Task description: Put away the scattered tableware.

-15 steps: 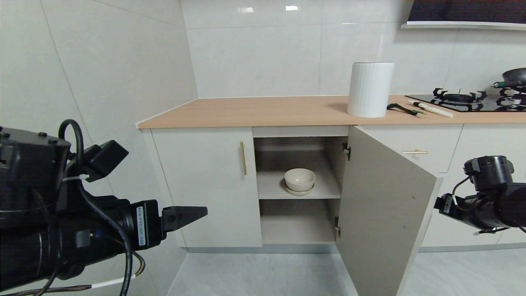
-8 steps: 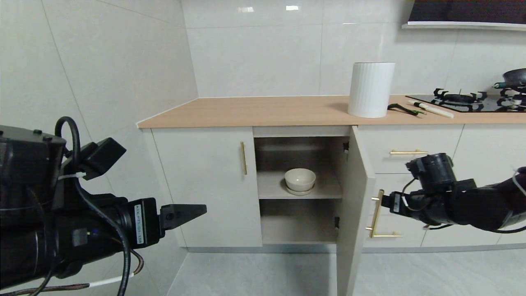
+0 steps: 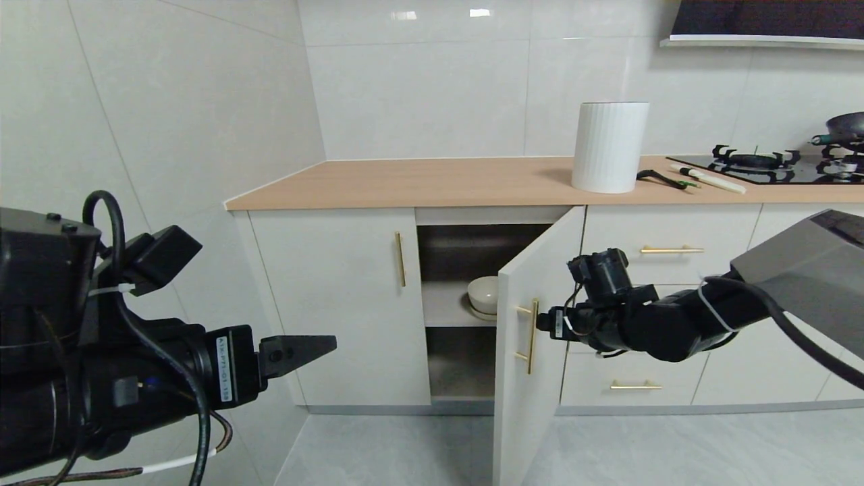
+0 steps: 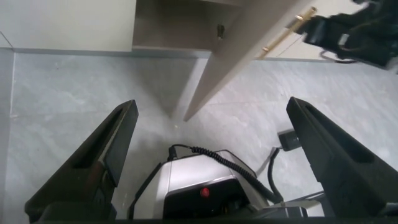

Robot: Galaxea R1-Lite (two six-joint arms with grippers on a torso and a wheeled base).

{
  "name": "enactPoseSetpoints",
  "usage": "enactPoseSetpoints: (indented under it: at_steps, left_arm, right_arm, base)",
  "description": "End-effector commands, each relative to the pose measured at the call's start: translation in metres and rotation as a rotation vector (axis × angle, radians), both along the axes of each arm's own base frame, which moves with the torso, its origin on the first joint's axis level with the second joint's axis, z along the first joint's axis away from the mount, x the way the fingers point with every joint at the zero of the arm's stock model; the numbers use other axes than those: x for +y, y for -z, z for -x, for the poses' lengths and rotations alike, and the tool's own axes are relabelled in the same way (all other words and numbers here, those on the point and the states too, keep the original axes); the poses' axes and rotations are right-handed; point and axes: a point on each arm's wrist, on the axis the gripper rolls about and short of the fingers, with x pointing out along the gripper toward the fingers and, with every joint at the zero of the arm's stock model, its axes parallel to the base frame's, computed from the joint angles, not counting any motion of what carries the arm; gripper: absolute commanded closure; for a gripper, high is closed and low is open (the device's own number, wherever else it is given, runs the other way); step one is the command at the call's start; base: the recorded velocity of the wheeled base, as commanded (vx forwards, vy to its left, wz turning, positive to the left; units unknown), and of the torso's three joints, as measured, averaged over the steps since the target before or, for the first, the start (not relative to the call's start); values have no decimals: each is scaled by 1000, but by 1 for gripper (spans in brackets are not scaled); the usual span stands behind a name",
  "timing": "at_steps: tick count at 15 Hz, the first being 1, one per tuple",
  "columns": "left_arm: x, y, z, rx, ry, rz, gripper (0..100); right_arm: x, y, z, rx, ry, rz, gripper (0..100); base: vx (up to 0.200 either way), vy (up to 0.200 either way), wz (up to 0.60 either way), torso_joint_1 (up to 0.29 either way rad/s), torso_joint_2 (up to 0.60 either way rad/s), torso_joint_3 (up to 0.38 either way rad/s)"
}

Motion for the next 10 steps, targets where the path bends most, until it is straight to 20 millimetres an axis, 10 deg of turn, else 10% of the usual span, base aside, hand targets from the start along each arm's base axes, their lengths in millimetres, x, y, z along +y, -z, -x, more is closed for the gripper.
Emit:
enactPoseSetpoints:
  at_steps: [1,10]
  left_arm:
    - [0,0,0,-3,-3,0,0]
    - [0,2,0,6,-1,-9,0]
  right_arm:
    - [11,15,-9,13,-14,6,0]
    - [18,26,-18,14,-15,-9,0]
  base:
    - [0,0,0,0,0,0]
    - [0,0,0,0,0,0]
